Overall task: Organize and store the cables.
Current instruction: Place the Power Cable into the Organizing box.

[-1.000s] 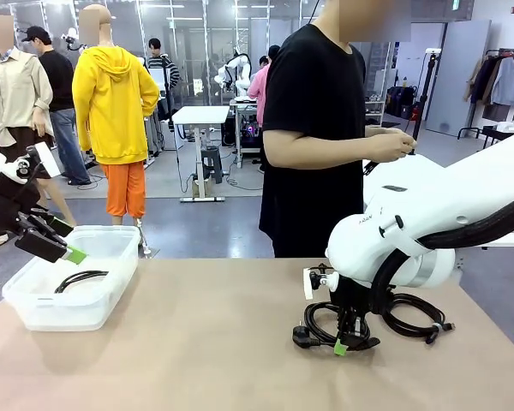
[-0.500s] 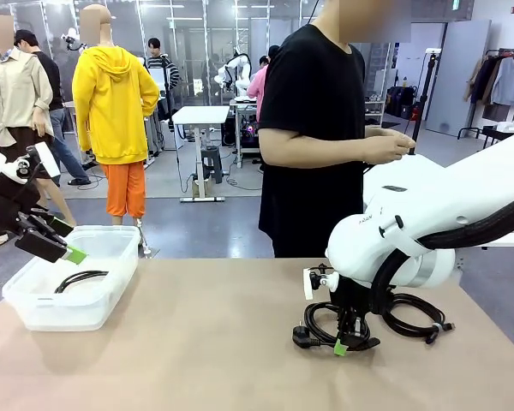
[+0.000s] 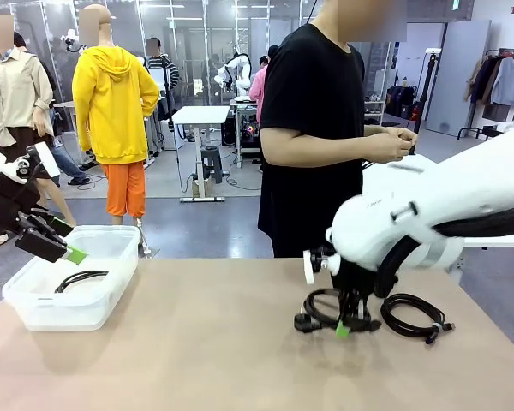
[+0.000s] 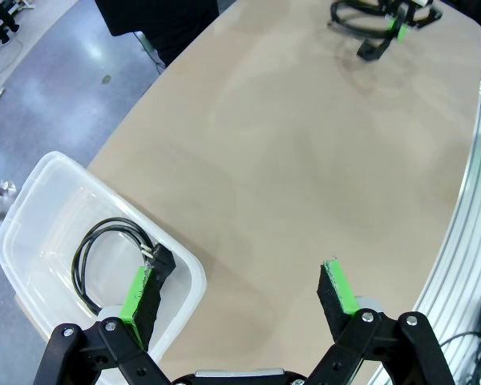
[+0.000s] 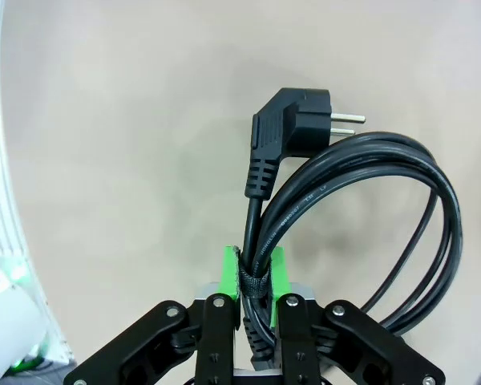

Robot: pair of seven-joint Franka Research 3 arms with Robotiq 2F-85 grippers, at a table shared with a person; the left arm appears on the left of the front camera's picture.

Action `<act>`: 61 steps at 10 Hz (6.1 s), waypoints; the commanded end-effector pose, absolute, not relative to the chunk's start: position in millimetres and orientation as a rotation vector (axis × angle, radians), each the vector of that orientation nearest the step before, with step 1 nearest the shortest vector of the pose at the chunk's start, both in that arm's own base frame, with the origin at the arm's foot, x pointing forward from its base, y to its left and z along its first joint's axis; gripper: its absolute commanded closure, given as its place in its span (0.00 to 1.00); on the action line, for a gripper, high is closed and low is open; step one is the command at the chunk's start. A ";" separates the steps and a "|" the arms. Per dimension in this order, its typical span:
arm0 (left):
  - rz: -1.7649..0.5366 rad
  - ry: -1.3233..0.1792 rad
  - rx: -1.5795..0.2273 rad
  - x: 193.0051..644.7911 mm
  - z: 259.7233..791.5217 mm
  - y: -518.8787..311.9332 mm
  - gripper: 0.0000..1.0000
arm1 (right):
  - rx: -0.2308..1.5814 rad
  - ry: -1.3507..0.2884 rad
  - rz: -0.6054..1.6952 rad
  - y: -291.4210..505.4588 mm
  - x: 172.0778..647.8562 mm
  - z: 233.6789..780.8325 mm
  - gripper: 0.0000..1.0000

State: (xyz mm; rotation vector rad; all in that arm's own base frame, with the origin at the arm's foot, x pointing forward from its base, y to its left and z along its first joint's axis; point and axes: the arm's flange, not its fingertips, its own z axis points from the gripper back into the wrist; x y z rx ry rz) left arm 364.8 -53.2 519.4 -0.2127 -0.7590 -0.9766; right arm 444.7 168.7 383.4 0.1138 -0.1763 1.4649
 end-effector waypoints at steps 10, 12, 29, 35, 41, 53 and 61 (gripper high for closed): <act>-0.960 -0.760 -0.199 364.1 520.5 -54.3 0.00 | 0.014 -0.160 1.669 406.2 461.3 442.2 0.82; -0.960 -0.760 -0.199 364.1 520.5 -54.3 0.00 | 0.033 -0.143 1.666 430.2 463.5 412.5 0.82; -1.098 -0.732 -0.119 361.4 533.9 -104.5 0.00 | 0.299 -0.293 1.485 307.2 440.5 439.4 0.00; -1.327 -0.510 -0.041 387.8 512.5 -214.7 0.00 | 0.437 -0.616 1.264 98.9 374.5 482.0 0.00; -1.483 -0.321 0.114 402.6 453.0 -296.9 0.00 | 0.624 -0.980 0.984 -92.6 294.5 462.4 0.00; -1.555 -0.241 0.121 422.7 388.2 -313.1 0.00 | 0.650 -1.159 0.988 -207.7 262.9 413.2 0.00; -1.568 -0.134 0.026 442.3 350.7 -347.2 0.00 | 0.650 -1.159 0.988 -207.7 262.9 413.2 0.00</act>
